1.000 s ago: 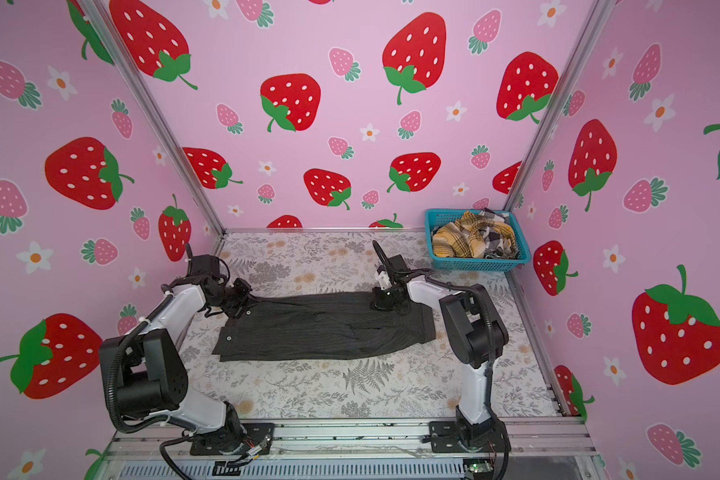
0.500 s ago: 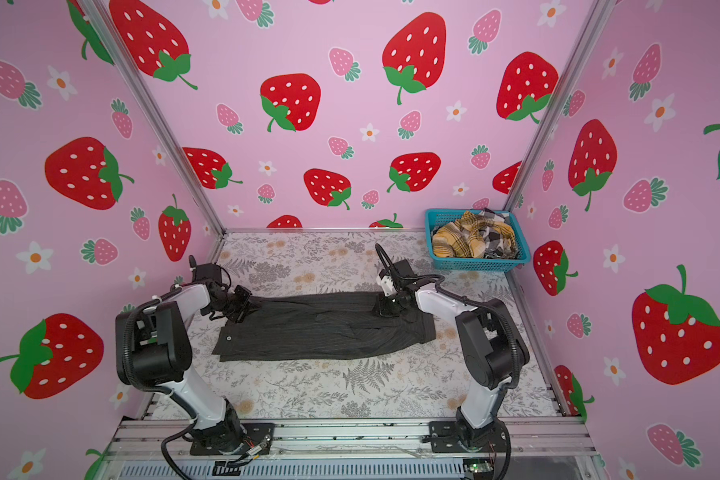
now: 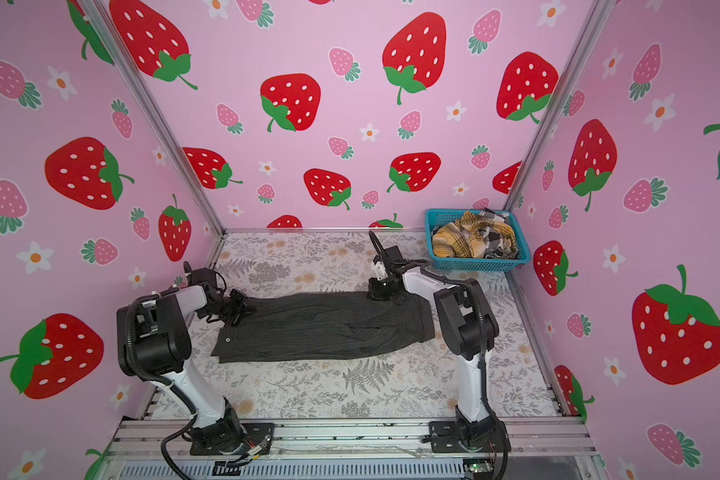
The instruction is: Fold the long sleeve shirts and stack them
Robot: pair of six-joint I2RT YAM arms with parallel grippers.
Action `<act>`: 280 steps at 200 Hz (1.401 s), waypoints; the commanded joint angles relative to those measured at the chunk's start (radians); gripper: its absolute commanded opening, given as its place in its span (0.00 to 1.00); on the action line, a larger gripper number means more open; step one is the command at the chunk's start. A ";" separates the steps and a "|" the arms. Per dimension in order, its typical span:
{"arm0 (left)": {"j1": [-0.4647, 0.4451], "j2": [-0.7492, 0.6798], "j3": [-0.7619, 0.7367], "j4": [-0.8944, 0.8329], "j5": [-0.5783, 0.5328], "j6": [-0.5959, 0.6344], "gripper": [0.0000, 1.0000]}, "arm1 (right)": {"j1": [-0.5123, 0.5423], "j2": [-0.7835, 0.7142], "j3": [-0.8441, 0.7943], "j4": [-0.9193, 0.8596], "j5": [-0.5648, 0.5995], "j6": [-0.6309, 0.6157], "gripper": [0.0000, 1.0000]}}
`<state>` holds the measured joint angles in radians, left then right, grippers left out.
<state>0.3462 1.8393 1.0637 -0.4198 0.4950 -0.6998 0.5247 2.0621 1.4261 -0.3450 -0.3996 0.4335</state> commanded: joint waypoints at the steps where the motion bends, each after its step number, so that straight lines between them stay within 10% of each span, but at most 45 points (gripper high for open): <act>1: 0.016 -0.008 0.033 -0.084 -0.107 0.062 0.02 | -0.025 0.070 0.010 -0.050 0.023 0.005 0.14; 27: 0.011 -0.074 0.045 -0.109 -0.142 0.063 0.40 | -0.023 0.058 0.001 -0.036 -0.007 0.010 0.15; 76: -0.053 -0.258 0.113 -0.182 -0.286 0.062 0.65 | 0.008 -0.098 0.019 -0.065 0.034 0.016 0.18; 171: -0.057 -0.310 -0.112 -0.088 -0.072 -0.045 0.62 | 0.177 -0.128 -0.094 0.033 0.061 0.069 0.19; 280: 0.077 -0.038 -0.079 -0.105 -0.226 0.013 0.49 | 0.086 -0.107 -0.350 0.039 0.195 0.081 0.15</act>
<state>0.3981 1.7370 0.9947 -0.4725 0.3801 -0.7345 0.6701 1.9224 1.1156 -0.1474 -0.3408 0.5297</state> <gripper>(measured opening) 0.490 0.153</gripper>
